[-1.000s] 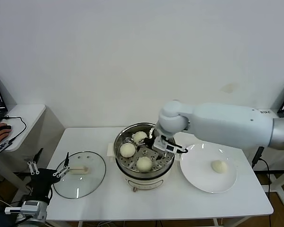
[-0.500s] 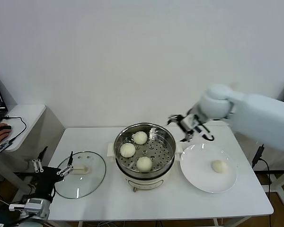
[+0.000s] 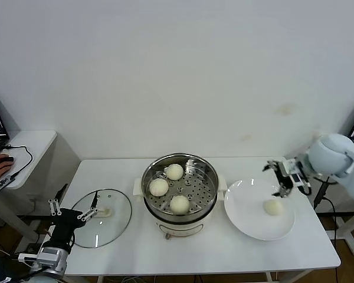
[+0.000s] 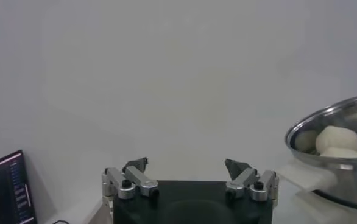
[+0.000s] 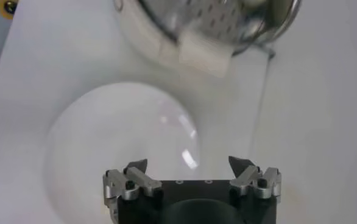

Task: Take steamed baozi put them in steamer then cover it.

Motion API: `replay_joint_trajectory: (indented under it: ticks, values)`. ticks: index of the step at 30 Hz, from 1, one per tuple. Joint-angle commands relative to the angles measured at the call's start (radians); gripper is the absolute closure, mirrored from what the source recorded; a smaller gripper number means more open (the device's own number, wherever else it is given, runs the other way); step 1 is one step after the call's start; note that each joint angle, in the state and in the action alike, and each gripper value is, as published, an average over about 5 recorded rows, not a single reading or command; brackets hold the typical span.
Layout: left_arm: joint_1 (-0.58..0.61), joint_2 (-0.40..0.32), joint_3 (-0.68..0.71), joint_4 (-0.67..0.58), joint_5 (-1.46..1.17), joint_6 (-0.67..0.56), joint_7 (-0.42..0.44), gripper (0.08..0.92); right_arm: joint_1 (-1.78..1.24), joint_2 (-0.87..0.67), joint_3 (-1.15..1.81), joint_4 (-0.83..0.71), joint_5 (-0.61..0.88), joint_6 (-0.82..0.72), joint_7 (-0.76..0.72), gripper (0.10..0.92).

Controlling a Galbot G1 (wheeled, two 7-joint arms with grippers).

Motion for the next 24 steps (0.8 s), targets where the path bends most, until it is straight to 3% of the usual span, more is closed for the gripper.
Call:
replay_joint_trajectory:
  ticks: [1, 24]
  values:
    - [0.002, 0.004, 0.012, 0.005, 0.002, 0.001, 0.001, 0.177, -0.385, -0.016, 0.273, -0.177, -0.103, 0.002, 0.008, 0.203]
    - [0.015, -0.004, -0.014, 0.024, 0.006, 0.000, 0.005, 0.177, -0.400, 0.296, 0.274, -0.471, -0.191, 0.041, 0.046, 0.203]
